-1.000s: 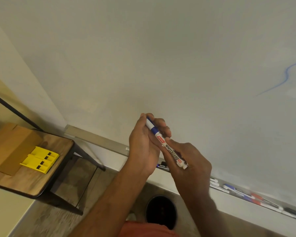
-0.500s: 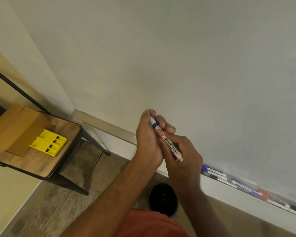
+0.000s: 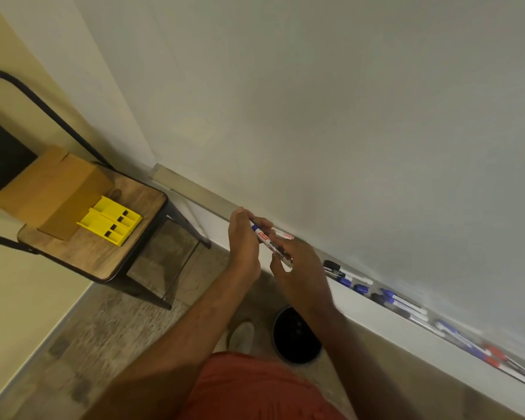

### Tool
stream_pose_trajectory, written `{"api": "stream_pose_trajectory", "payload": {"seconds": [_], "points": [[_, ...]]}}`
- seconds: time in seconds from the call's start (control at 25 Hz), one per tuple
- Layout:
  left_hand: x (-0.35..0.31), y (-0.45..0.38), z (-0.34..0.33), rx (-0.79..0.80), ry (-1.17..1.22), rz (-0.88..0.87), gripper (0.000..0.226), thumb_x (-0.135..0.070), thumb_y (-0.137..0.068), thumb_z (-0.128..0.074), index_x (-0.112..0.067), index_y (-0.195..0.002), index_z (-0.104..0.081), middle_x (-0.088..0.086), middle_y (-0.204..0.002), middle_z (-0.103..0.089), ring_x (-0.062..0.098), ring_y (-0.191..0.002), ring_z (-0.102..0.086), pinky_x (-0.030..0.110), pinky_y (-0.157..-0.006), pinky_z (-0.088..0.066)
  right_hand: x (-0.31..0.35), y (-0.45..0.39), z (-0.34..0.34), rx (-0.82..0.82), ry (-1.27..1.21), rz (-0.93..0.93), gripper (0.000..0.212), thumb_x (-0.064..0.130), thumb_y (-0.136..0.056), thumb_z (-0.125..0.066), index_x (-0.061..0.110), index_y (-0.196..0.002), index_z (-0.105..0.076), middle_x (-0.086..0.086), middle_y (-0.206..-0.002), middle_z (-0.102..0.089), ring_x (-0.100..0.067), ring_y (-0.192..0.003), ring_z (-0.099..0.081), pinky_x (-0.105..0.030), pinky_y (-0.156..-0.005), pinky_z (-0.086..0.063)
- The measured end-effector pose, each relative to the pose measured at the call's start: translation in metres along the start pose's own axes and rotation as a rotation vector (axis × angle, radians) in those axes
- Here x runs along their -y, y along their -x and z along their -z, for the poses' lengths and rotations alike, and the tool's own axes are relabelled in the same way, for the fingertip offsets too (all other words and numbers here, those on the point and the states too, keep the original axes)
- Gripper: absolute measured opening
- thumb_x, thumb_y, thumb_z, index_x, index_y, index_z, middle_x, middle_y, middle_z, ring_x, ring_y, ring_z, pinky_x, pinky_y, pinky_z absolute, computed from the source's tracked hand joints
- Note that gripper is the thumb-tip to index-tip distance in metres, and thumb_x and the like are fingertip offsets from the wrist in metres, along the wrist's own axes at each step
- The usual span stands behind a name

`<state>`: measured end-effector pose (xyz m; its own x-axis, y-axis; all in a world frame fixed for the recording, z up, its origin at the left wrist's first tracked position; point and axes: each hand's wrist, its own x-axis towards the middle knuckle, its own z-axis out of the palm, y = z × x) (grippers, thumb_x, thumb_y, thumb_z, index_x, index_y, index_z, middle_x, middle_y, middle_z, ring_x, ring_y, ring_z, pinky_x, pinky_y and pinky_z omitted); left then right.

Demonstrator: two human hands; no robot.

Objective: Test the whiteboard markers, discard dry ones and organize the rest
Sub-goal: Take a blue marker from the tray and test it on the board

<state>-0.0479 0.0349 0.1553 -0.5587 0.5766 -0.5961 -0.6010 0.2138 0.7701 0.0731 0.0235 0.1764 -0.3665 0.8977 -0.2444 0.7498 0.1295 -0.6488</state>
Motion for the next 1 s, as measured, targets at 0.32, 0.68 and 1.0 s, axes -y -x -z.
{"api": "stream_pose_trajectory", "payload": {"seconds": [0.32, 0.68, 1.0], "points": [[0.033, -0.113, 0.042, 0.018, -0.444, -0.081, 0.023, -0.023, -0.109, -0.031, -0.01, -0.11, -0.051, 0.01, -0.099, -0.075, 0.023, -0.087, -0.07, 0.028, -0.081, -0.052, -0.025, -0.084, -0.074, 0.187, 0.148, 0.034, 0.034, 0.031, -0.101, -0.06, 0.014, -0.13, -0.063, -0.007, -0.123, -0.068, -0.023, -0.112, -0.066, -0.04, -0.103, -0.052], [0.055, -0.165, 0.073, 0.048, -1.284, -0.478, 0.05, -0.026, -0.097, -0.068, -0.011, -0.141, -0.051, 0.009, -0.137, -0.061, 0.029, -0.129, -0.051, 0.04, -0.108, -0.044, -0.055, -0.126, -0.122, 0.067, 0.301, 0.183, 0.031, 0.022, -0.098, -0.066, 0.01, -0.126, -0.063, -0.009, -0.115, -0.07, -0.024, -0.105, -0.067, -0.036, -0.09, -0.058], [0.076, -0.17, 0.084, 0.043, -1.394, -0.492, 0.059, -0.026, -0.094, -0.071, -0.016, -0.146, -0.045, 0.009, -0.149, -0.048, 0.028, -0.137, -0.042, 0.04, -0.11, -0.043, -0.061, -0.127, -0.13, 0.009, 0.315, 0.247, 0.041, 0.022, -0.09, -0.075, 0.005, -0.126, -0.066, -0.015, -0.119, -0.068, -0.028, -0.106, -0.065, -0.041, -0.087, -0.06]]}}
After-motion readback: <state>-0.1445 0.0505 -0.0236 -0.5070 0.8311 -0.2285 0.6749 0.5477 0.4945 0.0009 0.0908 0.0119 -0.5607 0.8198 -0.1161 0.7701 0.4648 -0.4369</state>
